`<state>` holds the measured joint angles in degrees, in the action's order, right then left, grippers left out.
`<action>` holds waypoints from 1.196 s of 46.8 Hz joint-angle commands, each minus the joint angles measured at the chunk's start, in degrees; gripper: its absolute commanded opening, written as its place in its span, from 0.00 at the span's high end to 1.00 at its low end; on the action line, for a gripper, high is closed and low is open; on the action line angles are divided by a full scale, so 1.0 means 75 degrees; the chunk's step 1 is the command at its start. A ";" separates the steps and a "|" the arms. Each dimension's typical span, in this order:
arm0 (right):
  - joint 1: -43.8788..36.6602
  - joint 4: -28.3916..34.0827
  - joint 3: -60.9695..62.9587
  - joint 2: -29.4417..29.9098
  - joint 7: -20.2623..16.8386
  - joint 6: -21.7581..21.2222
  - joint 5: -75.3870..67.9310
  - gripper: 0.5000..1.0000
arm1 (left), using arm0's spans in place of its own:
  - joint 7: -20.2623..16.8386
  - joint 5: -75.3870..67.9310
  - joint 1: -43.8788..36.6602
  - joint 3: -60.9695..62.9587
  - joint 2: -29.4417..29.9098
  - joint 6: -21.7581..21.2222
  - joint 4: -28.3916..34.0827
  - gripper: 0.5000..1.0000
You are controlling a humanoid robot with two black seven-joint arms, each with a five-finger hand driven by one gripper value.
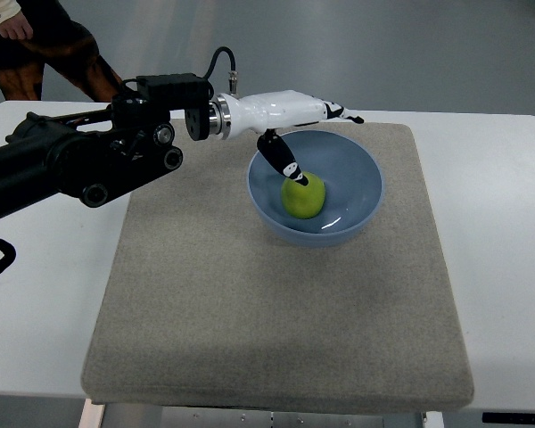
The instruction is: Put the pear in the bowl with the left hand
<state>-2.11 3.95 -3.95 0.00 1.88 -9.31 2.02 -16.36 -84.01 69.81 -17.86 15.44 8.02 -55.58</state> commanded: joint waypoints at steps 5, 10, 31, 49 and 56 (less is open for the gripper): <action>0.0000 0.0000 0.0000 0.0000 -0.0005 0.0000 0.0000 0.15 | 0.0001 0.0303 -0.0004 -0.0549 0.0004 0.0008 0.0731 0.08; 0.0000 0.0000 0.0000 0.0000 -0.0005 0.0000 0.0000 0.15 | 0.0001 0.0912 0.0032 -0.0549 0.0016 -0.0003 0.1153 0.08; 0.0000 0.0000 0.0000 0.0000 -0.0005 0.0000 0.0000 0.15 | 0.0013 0.3174 -0.0121 -0.0466 0.0016 -0.0507 0.2606 0.08; 0.0000 0.0000 0.0000 0.0000 -0.0005 0.0000 0.0000 0.15 | 0.0013 0.4873 -0.0859 -0.0560 -0.0359 -0.1069 0.3591 0.08; 0.0000 0.0000 0.0000 0.0000 -0.0005 0.0000 0.0000 0.15 | 0.0013 0.6395 -0.1093 -0.0584 -0.0395 -0.1234 0.3603 0.08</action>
<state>-2.11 3.95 -3.96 0.00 1.87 -9.31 2.02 -16.26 -41.08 62.34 -22.30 12.54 -1.13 -28.61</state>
